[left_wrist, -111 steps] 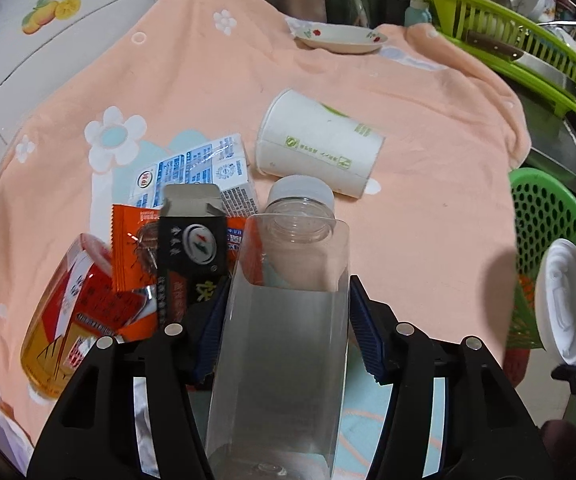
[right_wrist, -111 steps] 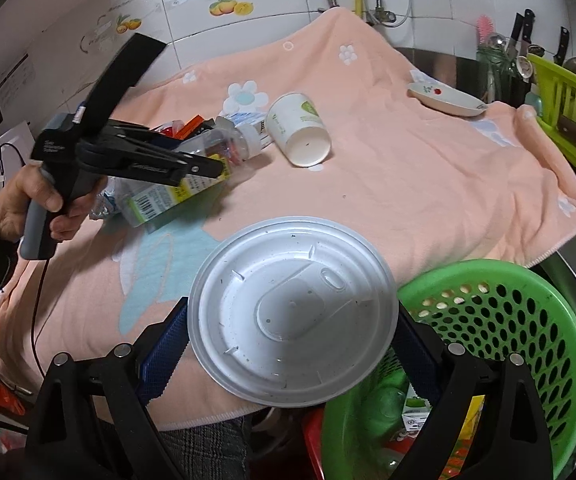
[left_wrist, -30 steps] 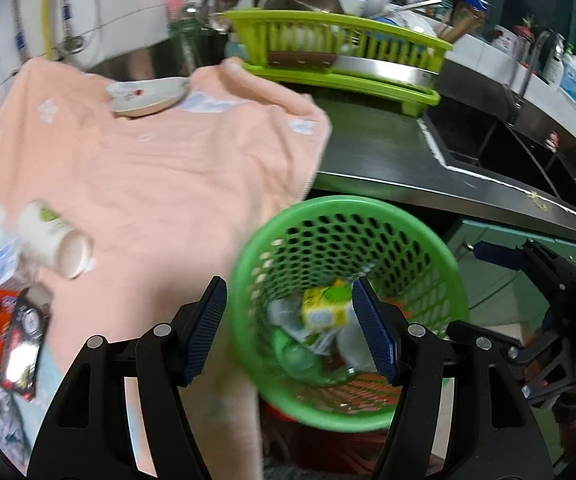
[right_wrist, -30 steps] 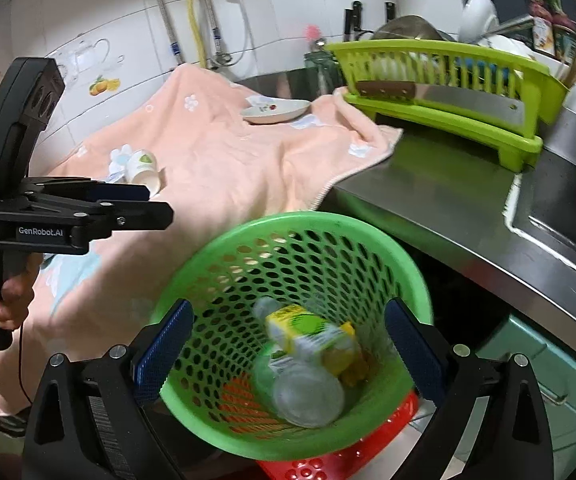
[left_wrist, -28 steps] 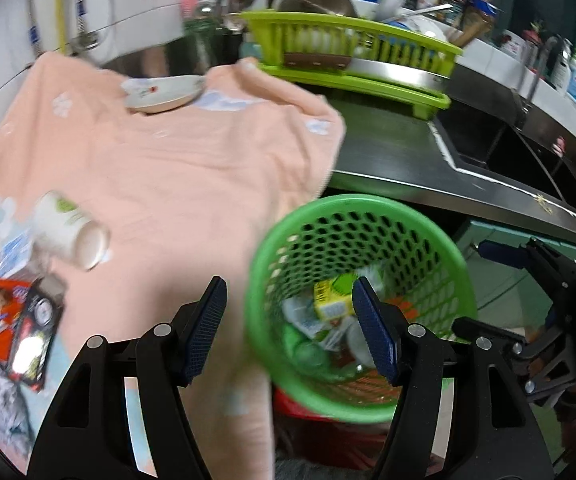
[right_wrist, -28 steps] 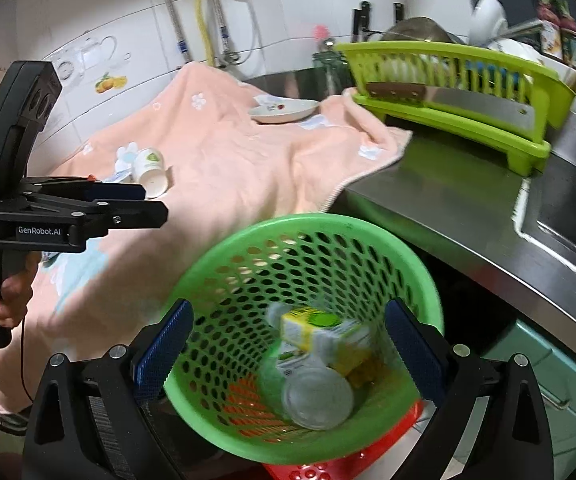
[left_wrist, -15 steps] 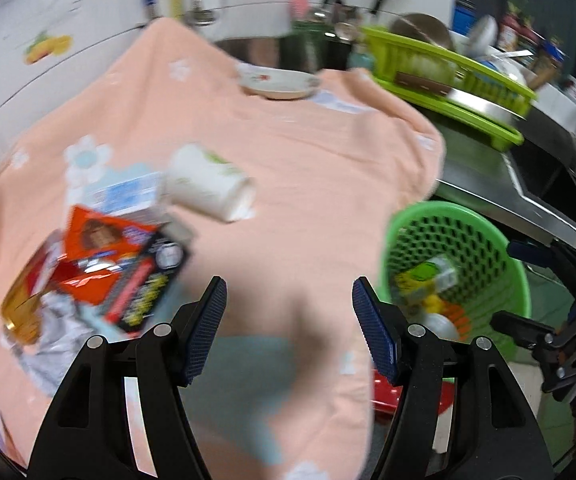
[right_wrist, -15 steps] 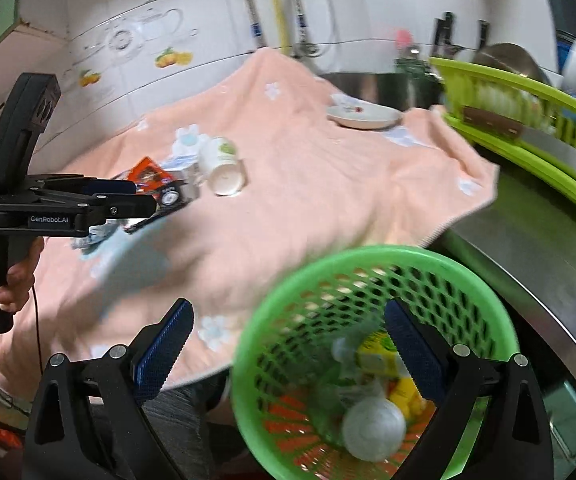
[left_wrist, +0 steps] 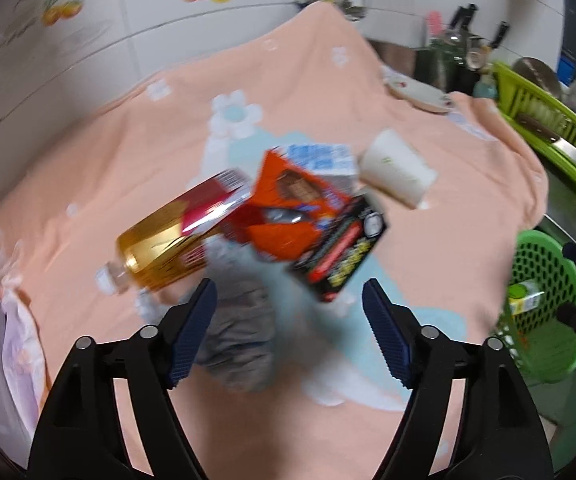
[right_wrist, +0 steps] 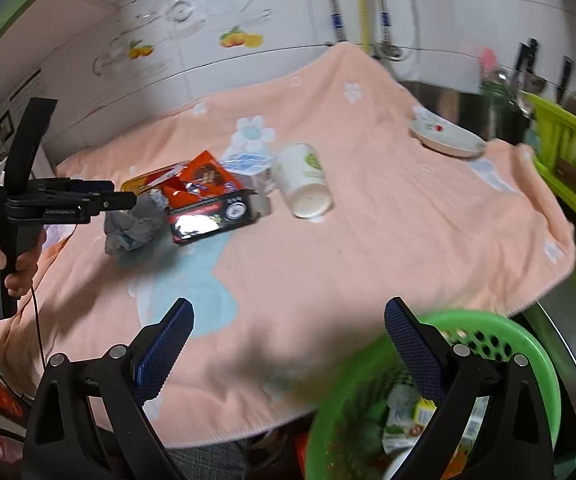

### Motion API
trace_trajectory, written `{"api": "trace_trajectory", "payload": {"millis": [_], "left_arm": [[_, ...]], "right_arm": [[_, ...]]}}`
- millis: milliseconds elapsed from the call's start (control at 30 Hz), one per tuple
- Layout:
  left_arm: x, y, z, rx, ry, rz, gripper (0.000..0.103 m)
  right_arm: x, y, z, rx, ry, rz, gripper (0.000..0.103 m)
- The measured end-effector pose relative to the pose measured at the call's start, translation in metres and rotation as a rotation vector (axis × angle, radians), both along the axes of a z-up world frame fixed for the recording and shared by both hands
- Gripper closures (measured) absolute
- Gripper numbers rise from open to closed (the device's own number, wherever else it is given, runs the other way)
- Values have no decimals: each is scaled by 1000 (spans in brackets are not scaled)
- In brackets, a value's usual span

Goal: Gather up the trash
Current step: 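Move both tools back to the towel and grasp the crumpled foil with the left gripper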

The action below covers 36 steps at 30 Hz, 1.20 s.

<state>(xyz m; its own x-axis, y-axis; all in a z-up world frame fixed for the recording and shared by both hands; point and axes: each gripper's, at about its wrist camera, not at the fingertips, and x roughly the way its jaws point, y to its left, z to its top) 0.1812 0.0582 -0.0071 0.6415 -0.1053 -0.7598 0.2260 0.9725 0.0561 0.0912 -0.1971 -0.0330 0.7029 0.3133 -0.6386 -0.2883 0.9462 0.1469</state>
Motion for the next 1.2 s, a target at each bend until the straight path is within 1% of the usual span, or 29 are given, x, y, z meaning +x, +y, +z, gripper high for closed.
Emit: {"api": "trace_trajectory", "payload": {"millis": [67, 133, 333, 467, 500, 600, 733, 833, 900, 933, 1000, 1167, 1200], "left_arm": [[0, 10, -4, 4, 2, 27, 22], [3, 23, -8, -1, 8, 56, 22], [14, 54, -20, -60, 47, 116, 22], [20, 67, -28, -105, 75, 119, 27], [22, 70, -31, -128, 87, 116, 28], [27, 77, -38, -176, 112, 111, 29], [31, 83, -47, -215, 139, 103, 29], [33, 87, -49, -250, 140, 99, 29], [34, 86, -50, -255, 140, 87, 29], [35, 85, -51, -251, 143, 79, 31], [37, 81, -53, -251, 157, 61, 39], [40, 72, -62, -249, 180, 27, 51], [41, 71, -64, -253, 186, 19, 57]], "right_arm": [[7, 10, 0, -2, 0, 23, 10], [14, 19, 0, -4, 1, 47, 10], [33, 46, -1, -13, 12, 105, 10], [44, 59, -2, -24, 18, 125, 10], [47, 61, -2, -21, 23, 128, 10], [57, 67, -2, -6, 39, 133, 10], [68, 78, -3, 1, 50, 139, 10], [74, 83, -3, 3, 58, 142, 10], [79, 88, -3, -4, 63, 145, 10], [82, 91, -3, -6, 66, 146, 10], [86, 95, -3, -8, 72, 148, 10], [94, 103, -5, -11, 78, 142, 11], [95, 103, -5, -9, 79, 139, 11]]}}
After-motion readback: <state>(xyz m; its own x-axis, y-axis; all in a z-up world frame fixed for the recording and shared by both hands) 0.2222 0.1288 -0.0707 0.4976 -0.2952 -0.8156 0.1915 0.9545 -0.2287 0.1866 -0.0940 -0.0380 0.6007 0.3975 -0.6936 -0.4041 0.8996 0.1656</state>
